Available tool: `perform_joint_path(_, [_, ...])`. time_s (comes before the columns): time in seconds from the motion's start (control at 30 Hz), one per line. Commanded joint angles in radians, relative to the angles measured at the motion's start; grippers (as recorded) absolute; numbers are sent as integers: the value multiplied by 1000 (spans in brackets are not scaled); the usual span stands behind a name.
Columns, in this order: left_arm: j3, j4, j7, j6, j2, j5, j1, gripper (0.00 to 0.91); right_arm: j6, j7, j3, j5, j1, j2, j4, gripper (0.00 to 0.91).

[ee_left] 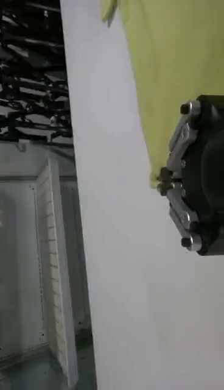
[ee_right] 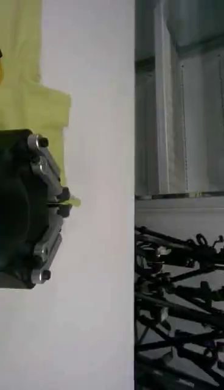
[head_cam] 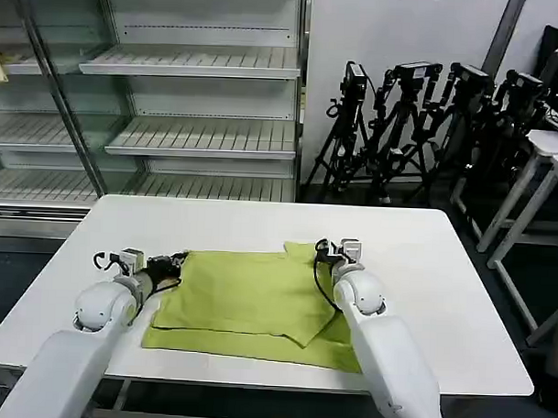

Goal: Fold and organize the clothes.

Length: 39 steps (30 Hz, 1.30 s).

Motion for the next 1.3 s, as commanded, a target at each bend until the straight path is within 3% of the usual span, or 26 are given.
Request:
perform_joint_path(0.03, [-31, -111, -12, -18, 26, -47, 58, 10, 1, 5, 3, 20, -63, -33, 177, 0])
perform_joint_path(0.5, [-112, -270, -26, -58, 8, -47, 259, 10, -7, 29, 35, 92, -281, -180, 513, 0])
perform_joint_path(0.83, [-199, -349, -26, -59, 41, -37, 374, 10, -6, 27, 34, 63, -410, -179, 591, 0])
perform_joint_path(1.3, [-206, -433, -30, -55, 43, -3, 445, 10, -6, 35, 66, 24, -503, -180, 657, 0])
